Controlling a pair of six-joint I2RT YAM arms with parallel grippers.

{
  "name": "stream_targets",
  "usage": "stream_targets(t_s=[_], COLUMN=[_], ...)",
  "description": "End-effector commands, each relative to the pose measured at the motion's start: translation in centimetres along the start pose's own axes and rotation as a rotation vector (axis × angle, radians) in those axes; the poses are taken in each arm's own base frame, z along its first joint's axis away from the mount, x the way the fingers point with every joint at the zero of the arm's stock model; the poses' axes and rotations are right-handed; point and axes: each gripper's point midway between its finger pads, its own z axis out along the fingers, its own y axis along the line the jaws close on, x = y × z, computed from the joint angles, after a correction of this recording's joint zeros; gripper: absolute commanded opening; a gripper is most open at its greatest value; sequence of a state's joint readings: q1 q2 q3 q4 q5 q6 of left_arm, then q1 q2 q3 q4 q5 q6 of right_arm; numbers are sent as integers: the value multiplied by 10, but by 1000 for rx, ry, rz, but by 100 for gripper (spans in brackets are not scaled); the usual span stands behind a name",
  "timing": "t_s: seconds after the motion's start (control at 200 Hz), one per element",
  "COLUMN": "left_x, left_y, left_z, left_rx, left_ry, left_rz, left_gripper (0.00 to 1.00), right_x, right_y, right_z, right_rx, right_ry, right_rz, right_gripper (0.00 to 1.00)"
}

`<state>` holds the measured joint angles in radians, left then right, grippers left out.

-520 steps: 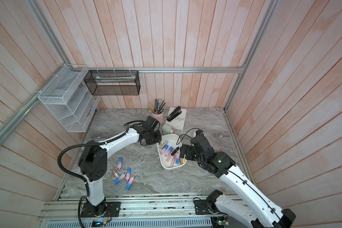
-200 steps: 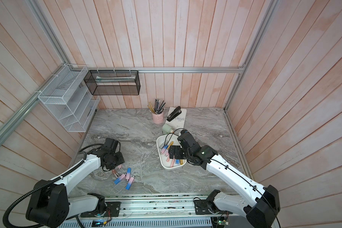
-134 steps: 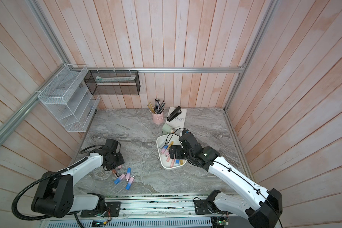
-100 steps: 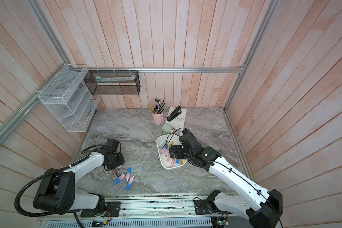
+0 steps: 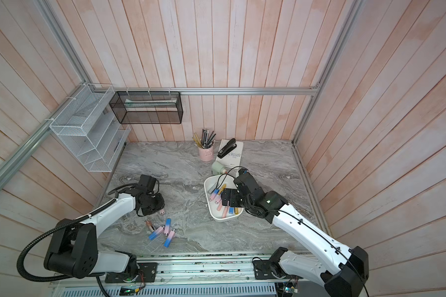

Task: Put the lipstick into the storage box
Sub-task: Pick up the lipstick at the center of the board, then place the lipstick in the storage box.

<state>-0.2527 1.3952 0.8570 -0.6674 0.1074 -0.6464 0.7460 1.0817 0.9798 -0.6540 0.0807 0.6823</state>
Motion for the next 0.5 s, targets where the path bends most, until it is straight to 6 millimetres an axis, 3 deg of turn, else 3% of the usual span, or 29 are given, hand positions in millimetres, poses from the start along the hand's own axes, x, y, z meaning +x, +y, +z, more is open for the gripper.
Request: stream_targets(t_s=[0.0, 0.21, 0.335, 0.49], left_x=[-20, -25, -17, 7], left_y=[-58, -149, -197, -249], left_z=[-39, -66, -60, -48], left_rx=[125, 280, 325, 363], left_ry=[-59, -67, -37, 16], left_rz=[48, 136, 203, 309], left_gripper=[18, 18, 18, 19], right_x=[6, 19, 30, 50], right_y=[-5, 1, 7, 13], right_z=[2, 0, -7, -15], right_rx=[13, -57, -113, -138], right_ry=[3, 19, 32, 78], right_rz=[11, 24, 27, 12], right_gripper=[98, 98, 98, 98])
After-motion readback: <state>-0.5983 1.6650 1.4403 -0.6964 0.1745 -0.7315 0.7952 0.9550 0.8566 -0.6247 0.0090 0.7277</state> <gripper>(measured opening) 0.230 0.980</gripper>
